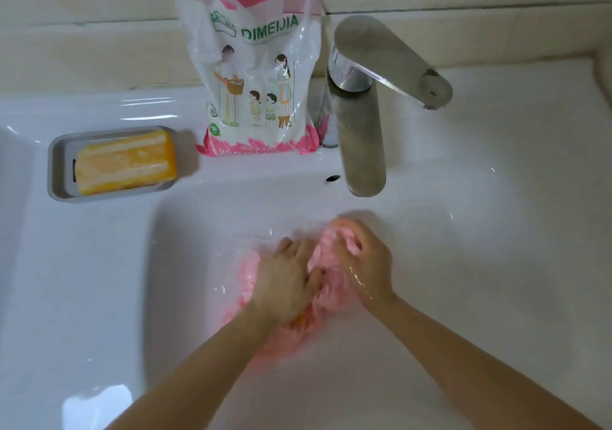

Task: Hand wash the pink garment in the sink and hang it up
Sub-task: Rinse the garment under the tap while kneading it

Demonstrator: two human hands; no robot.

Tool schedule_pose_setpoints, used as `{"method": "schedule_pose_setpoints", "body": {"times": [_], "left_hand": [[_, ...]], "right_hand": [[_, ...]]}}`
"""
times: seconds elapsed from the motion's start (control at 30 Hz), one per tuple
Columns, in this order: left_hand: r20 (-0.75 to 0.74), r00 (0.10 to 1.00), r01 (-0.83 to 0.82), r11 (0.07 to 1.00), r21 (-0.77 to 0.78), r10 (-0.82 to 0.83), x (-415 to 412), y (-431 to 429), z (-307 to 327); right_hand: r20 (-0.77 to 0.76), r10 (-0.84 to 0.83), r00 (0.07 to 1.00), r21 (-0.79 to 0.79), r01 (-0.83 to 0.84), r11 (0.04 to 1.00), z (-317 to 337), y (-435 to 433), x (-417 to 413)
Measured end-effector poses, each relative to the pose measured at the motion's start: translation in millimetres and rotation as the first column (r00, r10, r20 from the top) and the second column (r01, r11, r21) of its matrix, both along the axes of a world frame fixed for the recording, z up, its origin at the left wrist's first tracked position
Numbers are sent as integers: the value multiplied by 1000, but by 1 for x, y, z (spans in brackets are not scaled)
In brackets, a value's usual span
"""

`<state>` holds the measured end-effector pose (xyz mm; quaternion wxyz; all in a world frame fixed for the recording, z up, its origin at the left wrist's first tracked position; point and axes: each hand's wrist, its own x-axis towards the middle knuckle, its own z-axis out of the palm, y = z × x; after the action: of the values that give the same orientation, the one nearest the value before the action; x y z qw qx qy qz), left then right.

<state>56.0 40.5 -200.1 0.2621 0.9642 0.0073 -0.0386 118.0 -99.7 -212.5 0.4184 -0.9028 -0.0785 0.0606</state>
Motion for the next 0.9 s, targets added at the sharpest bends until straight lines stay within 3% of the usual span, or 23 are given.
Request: {"method": "schedule_pose_setpoints", "body": {"times": [0.07, 0.13, 0.2, 0.37, 0.5, 0.57, 0.6, 0.67, 0.73, 0.77, 0.83, 0.9], "left_hand": [[120, 988, 90, 994, 63, -97, -27, -5, -9], [94, 979, 156, 966, 205, -178, -43, -7, -20], [20, 976, 199, 923, 330, -217, -44, -8, -29], [-26, 993, 117, 887, 446, -118, -22, -13, -48], [152, 986, -16, 851, 525, -75, -8, -11, -62], [98, 995, -41, 907, 419, 0, 1, -13, -59], [9, 998, -56, 944, 325, 56, 7, -16, -50], [-146, 975, -138, 969, 205, 169, 20, -17, -28], [-177, 946, -259, 962, 87, 271, 22, -13, -8], [-131, 943, -314, 949, -35, 307, 17, -9, -1], [78, 965, -242, 966, -93, 250, -1, -3, 15], [132, 987, -99, 995, 23, 95, -23, -3, 9]], "right_hand": [[166, 216, 962, -87, -204, 975, 3, -17, -20], [213, 419, 883, -324, -341, 882, -13, -30, -33], [224, 486, 845, -477, -340, 810, -31, -32, -36], [477, 458, 750, -548, -154, 822, -53, -14, -17], [533, 329, 780, -504, -20, 863, -53, -4, -3], [514, 210, 832, -443, 48, 895, -50, 6, 3], [446, 136, 885, -414, 69, 907, -44, 13, 5], [153, -88, 984, -335, 136, 932, -27, 25, 10], [-186, -278, 942, -152, 252, 956, -14, 24, 13], [-269, -246, 931, 20, 261, 965, -8, 18, 11], [-173, -72, 982, 189, 105, 976, 9, 5, -2], [-1, 155, 988, 72, -155, 985, 13, -3, -20]]}}
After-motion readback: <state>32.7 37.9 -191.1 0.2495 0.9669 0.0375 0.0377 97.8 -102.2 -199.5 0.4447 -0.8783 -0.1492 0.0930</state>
